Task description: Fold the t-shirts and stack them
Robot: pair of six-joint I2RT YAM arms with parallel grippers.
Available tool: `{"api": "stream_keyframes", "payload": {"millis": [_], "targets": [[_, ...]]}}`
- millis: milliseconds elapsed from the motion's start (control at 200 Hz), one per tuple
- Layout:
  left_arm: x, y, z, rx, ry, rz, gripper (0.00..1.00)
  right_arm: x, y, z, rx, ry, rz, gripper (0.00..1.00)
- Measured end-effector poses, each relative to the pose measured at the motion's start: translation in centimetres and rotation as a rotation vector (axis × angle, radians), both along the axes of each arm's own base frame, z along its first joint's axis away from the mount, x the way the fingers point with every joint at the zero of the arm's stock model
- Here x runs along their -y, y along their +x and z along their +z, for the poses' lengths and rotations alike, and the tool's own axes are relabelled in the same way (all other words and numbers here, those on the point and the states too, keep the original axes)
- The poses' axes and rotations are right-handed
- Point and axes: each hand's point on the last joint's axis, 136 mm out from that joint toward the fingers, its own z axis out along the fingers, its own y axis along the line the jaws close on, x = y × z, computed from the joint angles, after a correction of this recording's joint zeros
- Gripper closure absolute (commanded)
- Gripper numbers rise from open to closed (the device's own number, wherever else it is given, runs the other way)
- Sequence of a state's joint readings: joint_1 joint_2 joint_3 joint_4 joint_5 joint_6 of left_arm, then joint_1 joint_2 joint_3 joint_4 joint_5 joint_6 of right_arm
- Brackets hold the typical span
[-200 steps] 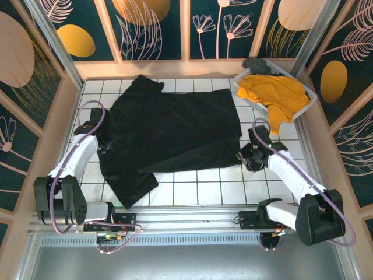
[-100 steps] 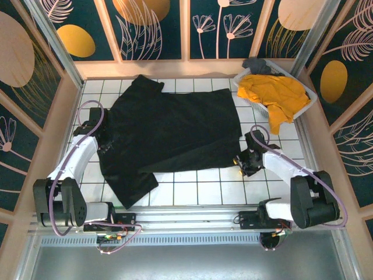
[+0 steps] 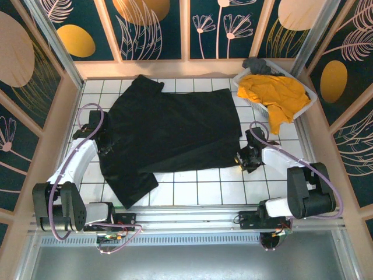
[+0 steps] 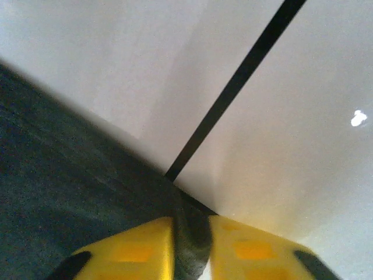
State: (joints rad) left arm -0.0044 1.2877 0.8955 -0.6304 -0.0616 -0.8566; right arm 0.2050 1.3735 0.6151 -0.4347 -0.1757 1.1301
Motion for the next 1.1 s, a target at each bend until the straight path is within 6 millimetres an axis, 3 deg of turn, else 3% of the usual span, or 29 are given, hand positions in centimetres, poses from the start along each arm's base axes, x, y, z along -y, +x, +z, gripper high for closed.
{"api": "stream_keyframes", "payload": {"millis": [30,180,315,460,691,996,1101], "targets": [[0.0,0.0,0.0,0.000,0.000,0.000,0.84,0.0,0.0,0.0,0.000,0.001,0.001,1.00],[0.0,-0.1,0.0,0.002,0.002,0.002,0.75,0.8,1.4,0.5,0.026,-0.032,-0.009,1.00],[-0.3,-0.4,0.0,-0.008,0.018,0.004,0.65,3.6,5.2,3.3,0.111,-0.121,-0.024,1.00],[-1.1,-1.5,-1.3,-0.051,0.055,0.020,0.64,6.5,8.2,5.4,0.184,-0.198,-0.019,1.00],[-2.3,-6.9,-6.9,-0.241,0.078,0.052,0.62,7.1,8.1,4.3,0.151,-0.228,0.042,1.00],[-0.8,-8.6,-6.6,-0.203,-0.012,0.055,0.70,6.9,8.0,4.0,0.146,-0.226,0.066,1.00],[0.2,-9.8,-7.6,-0.226,-0.074,0.056,0.73,6.9,8.0,3.8,0.139,-0.222,0.068,1.00]]}}
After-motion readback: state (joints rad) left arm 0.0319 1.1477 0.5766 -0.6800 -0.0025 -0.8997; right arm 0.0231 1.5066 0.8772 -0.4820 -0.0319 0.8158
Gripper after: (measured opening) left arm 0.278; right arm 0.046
